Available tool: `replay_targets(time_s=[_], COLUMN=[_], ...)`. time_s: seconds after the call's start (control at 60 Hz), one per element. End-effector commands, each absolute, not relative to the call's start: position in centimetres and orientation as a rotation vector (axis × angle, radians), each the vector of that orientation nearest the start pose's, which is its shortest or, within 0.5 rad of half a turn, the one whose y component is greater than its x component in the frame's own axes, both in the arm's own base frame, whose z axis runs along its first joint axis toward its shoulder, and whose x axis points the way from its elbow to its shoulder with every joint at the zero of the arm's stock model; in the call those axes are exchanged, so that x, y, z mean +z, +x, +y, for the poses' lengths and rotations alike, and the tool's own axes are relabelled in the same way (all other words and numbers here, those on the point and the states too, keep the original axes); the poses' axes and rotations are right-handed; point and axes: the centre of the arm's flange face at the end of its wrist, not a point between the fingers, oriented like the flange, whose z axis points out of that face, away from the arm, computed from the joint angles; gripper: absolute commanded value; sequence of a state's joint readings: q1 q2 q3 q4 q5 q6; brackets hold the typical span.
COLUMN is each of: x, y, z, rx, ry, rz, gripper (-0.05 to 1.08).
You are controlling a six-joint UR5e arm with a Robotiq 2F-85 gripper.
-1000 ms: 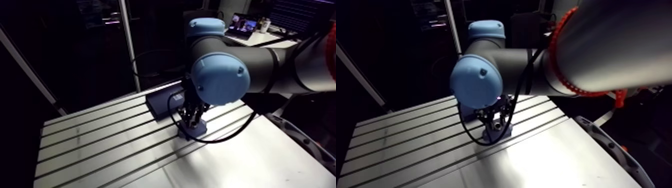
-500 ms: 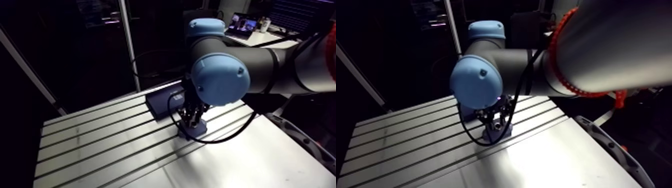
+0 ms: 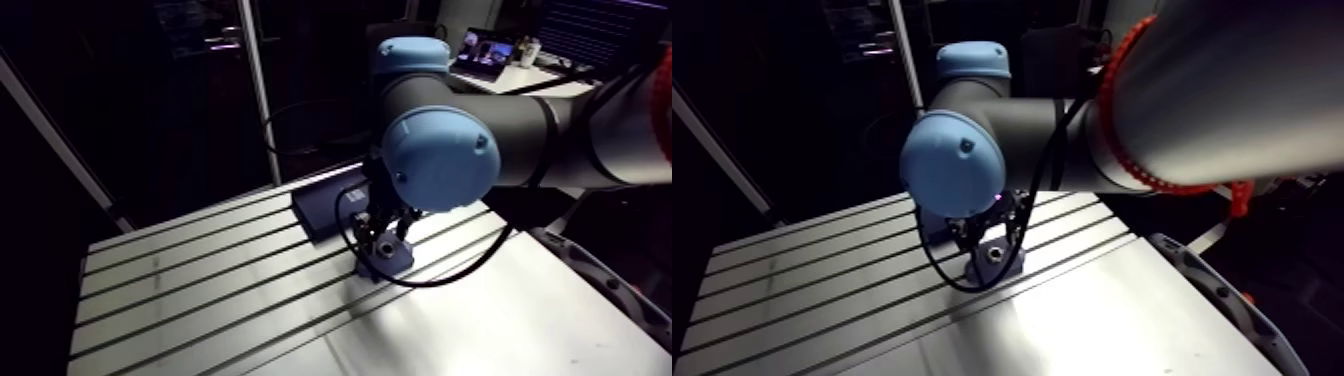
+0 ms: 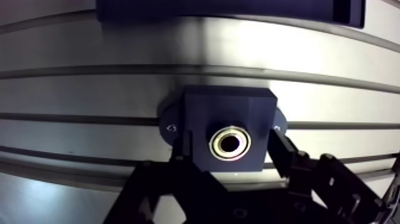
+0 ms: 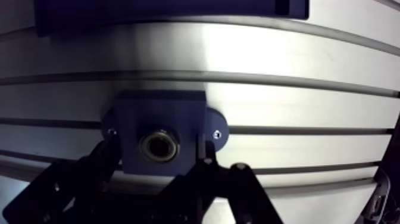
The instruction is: Pick up the bearing and press it into the housing until flush.
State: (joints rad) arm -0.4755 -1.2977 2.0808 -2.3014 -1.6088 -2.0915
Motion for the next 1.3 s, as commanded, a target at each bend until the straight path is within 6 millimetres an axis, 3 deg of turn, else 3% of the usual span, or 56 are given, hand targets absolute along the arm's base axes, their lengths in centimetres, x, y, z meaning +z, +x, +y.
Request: replay_targets(time_s=[0.017,0.25,0.583,0.617,0.65,0.667,0.683,0.7,0.717,0.733,0.75,0.767,0.783,0.817,0.933,1.3], x=[20.9,23.7,25.0,25.1,25.1,25.1,25.2,25.2,25.2,25.2,25.2,25.2,25.2,25.3,25.3,24.5], y=[-49.5,-49.1,-48.4,-48.5,-48.5,-48.5,-48.6,-48.6,-48.6,-48.6,-48.6,-48.6,-48.6,-48.6,-48.7,-48.8], z=[10.7,10.4,10.2,10.2,10.2,10.2,10.3,10.3,10.4,10.4,10.4,10.4,10.4,10.4,10.1,10.1], rx=[0.032,0.027,0.025,0.026,0.026,0.026,0.026,0.026,0.025,0.025,0.021,0.021,0.019,0.018,-0.008,-0.034], ry=[-0.076,-0.078,-0.073,-0.073,-0.067,-0.067,-0.06,-0.06,-0.057,-0.057,-0.057,-0.057,-0.055,-0.05,-0.052,-0.049], rz=[3.107,3.103,3.094,3.096,3.096,3.096,3.096,3.096,3.095,3.095,3.093,3.093,3.091,3.09,3.091,3.086], gripper=[0.0,0.0,0.03,0.07,0.24,0.24,0.34,0.34,0.44,0.44,0.55,0.55,0.64,0.71,0.81,0.91])
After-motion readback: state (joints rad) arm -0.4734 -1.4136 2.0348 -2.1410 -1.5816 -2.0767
